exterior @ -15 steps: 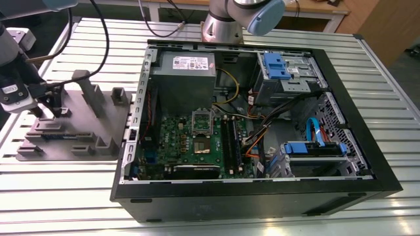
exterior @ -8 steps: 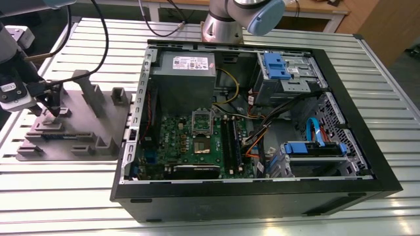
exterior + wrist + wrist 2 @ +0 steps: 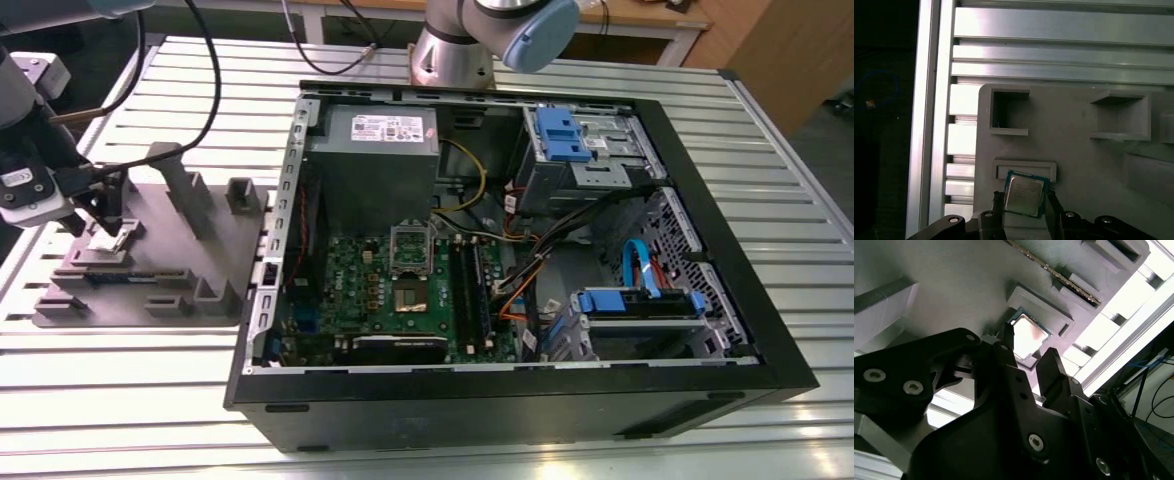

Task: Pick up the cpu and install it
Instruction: 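Pick up the cpu and move it towards the insertion slot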

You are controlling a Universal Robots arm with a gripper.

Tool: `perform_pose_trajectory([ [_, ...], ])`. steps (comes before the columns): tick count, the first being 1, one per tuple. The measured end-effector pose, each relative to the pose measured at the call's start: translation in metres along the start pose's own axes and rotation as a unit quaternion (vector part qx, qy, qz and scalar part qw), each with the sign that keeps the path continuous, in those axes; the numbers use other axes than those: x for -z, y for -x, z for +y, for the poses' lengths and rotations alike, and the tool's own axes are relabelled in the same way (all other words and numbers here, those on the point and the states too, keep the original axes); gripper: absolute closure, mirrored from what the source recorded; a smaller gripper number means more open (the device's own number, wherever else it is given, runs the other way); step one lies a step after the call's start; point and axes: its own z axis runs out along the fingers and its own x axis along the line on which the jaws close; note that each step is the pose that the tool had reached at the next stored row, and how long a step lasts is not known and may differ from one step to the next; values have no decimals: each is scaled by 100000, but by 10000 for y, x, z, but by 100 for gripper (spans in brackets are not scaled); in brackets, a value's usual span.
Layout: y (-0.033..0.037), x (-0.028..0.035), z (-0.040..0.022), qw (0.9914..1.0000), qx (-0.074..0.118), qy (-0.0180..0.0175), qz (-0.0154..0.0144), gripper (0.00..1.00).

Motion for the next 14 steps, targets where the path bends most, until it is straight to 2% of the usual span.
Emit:
perform_pose_trajectory([
  [6, 0, -9, -1, 100000, 3, -20, -7, 54],
  [8, 1, -22, -1, 100000, -1, -41, -10, 42],
  [9, 1, -34, -2, 100000, -93, -44, -8, 42],
  [10, 1, -49, -2, 100000, -293, -45, -15, 36],
  [14, 2, -128, -6, 99995, -1025, -35, -50, 36],
])
